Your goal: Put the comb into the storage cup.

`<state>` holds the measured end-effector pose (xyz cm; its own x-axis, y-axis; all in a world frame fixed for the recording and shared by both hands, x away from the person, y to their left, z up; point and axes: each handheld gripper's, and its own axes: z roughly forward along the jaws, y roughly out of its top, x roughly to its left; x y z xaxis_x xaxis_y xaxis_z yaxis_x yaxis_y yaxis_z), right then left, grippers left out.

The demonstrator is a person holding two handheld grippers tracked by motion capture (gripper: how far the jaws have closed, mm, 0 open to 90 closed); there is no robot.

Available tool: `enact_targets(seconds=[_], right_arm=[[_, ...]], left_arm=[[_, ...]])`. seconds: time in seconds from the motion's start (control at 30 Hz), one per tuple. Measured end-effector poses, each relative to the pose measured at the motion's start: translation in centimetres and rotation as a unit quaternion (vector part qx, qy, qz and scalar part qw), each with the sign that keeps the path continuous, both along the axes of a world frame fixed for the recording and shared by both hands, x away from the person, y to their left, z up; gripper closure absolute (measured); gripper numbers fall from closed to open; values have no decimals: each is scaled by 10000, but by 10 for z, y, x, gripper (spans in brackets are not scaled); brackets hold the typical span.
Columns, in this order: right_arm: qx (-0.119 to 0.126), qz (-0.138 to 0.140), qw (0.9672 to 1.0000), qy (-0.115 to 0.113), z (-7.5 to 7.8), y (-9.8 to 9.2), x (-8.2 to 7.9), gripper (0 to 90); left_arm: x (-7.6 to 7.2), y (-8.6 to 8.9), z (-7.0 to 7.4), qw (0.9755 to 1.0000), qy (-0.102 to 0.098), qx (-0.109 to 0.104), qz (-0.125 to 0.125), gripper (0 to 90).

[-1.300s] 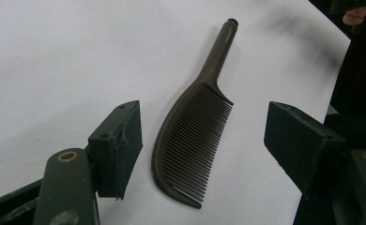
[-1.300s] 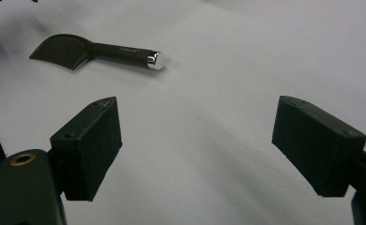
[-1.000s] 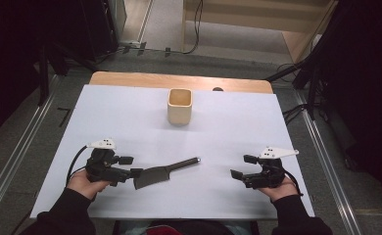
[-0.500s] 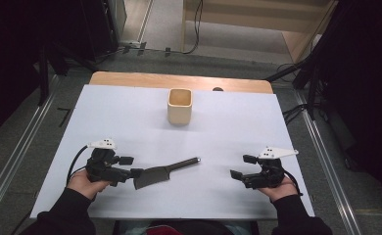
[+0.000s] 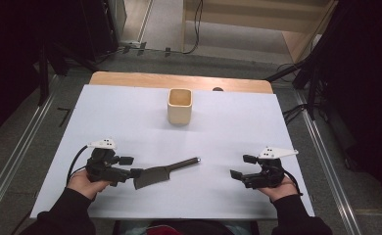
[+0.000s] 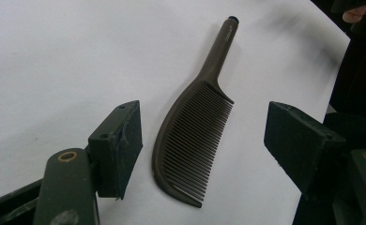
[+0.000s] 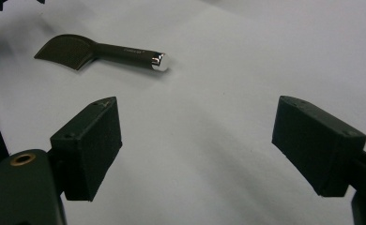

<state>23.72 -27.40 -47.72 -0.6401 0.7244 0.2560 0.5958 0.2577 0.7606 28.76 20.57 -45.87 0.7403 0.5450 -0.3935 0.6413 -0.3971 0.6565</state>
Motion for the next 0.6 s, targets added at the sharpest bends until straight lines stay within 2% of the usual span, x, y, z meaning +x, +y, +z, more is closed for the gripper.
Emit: enact_targets(seconds=[0.33, 0.43, 0.5, 0.6], right_arm=[[-4, -19, 10000, 9, 0, -1, 0, 144], [-8, -39, 10000, 19, 0, -1, 0, 144], [-8, -36, 10000, 7, 0, -1, 0, 144], [-10, -34, 10000, 4, 0, -1, 0, 144]], left_arm=[[-1, -3, 4, 10000, -54, -32, 50, 287], [-3, -8, 8, 9997, -220, -35, -98, 286], [-3, -11, 9, 9994, -252, -93, -219, 240], [-2, -13, 11, 9993, -209, -181, -267, 235]])
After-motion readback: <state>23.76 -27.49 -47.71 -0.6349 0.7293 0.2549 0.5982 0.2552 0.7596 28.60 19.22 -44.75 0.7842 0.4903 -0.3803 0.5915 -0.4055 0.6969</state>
